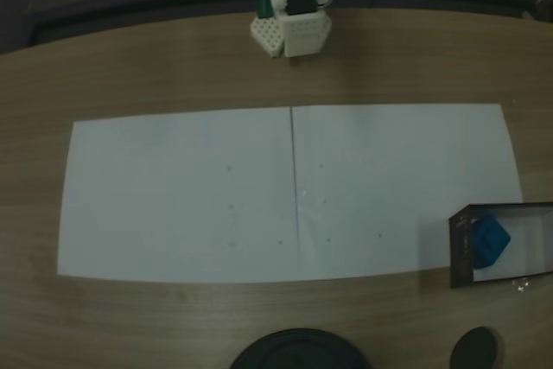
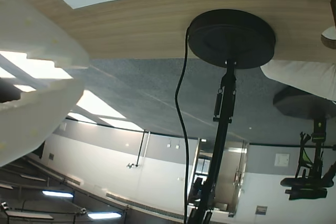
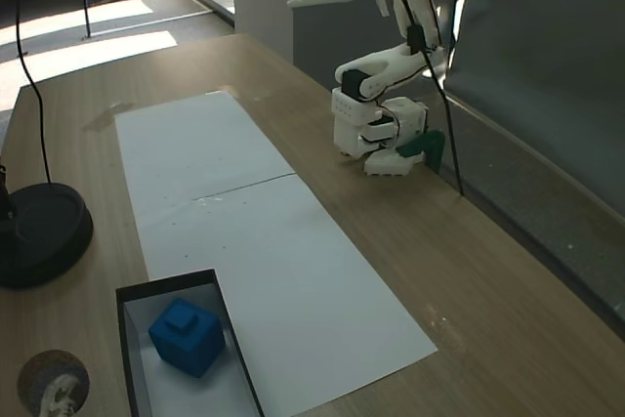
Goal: Grab a blue square and put it in the box.
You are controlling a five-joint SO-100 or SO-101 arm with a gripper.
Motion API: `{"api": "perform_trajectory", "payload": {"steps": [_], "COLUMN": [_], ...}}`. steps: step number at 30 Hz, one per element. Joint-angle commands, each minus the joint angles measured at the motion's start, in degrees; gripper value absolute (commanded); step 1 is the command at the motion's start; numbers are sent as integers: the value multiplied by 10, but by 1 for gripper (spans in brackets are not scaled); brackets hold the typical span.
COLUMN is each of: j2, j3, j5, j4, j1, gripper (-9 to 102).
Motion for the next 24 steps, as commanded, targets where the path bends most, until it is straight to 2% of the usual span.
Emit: {"api": "perform_trajectory", "payload": {"steps": [1, 16, 21, 24], "j2": [43, 200, 217, 235], "j3": [67, 418, 532, 599], "j5": [-1, -2, -61, -63], "j4": [-43, -254, -316, -342], "j1": [3, 2, 3, 3], "gripper": [0, 0, 0, 0]}}
